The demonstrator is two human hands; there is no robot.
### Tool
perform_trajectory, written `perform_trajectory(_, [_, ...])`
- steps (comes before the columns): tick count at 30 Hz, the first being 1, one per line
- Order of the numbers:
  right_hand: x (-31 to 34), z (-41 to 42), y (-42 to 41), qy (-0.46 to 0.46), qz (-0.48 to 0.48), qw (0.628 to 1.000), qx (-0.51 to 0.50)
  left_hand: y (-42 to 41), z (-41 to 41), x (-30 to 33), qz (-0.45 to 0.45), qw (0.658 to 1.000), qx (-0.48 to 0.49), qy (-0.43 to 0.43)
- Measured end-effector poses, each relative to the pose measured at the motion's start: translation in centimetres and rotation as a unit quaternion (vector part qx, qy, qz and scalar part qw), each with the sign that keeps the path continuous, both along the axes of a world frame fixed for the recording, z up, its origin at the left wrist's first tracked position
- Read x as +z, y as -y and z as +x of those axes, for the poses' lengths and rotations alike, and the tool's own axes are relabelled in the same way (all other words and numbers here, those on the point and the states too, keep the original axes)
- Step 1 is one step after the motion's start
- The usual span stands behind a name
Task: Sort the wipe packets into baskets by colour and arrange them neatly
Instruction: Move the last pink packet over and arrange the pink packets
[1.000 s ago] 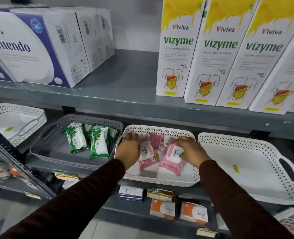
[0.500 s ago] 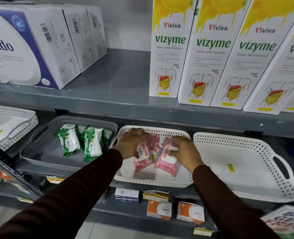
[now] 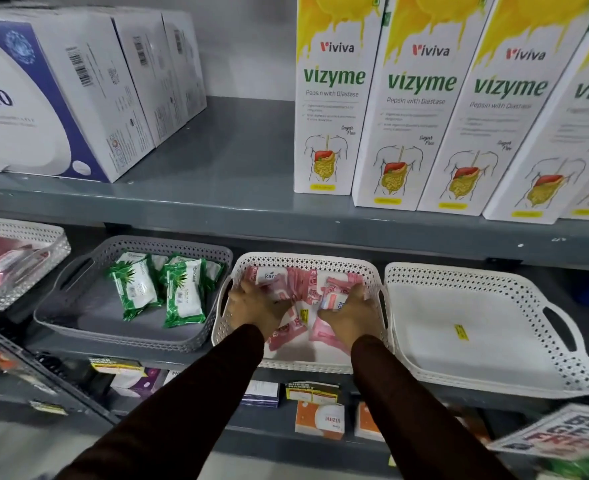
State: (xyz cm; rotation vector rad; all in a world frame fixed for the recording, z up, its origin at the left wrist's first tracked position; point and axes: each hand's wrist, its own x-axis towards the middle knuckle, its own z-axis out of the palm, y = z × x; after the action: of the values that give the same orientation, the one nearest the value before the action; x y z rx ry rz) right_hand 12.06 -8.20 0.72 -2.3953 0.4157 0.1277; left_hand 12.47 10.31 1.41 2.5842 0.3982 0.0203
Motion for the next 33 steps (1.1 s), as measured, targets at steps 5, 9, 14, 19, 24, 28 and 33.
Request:
perform_trajectory(5, [0.0,0.2,1.3,-0.034,0.000,0.997,0.072,-1.4,2.6,-2.9,0.046,0.985,-0.147,-0.079])
perform_trajectory(9, [-0.2,0.2,2.6,-0.058,-0.011,0.990,0.125,-2.2,1.2,-0.3,0.058,0.953,-0.279,-0.099])
perform_trajectory(14, [-0.6,0.0,3.4,-0.044,-0.010,0.980,0.192,-4.3,1.1,-1.6,-0.031,0.930,-0.364,-0.036])
perform_trajectory(19, [-0.3,0.6,3.3,-0.012,-0.044,0.970,0.241,-3.9,0.6,-2.0,-0.108,0.953,-0.283,-0.003])
perform_trajectory(24, [-2.6,0.1,2.6,-0.016,-0.090,0.959,0.268,-3.0,1.2,-3.0,-0.063,0.957,-0.283,0.002])
perform_trajectory(28, [-3.6,0.1,2.6,-0.037,-0.146,0.945,0.290,-3.6,1.2,-3.8,0.001,0.950,-0.312,0.013])
perform_trajectory(33, [-1.4,-0.1,1.2,-0.055,-0.138,0.962,0.231,-7.5,-0.7,-0.5,-0.048,0.957,-0.276,0.075])
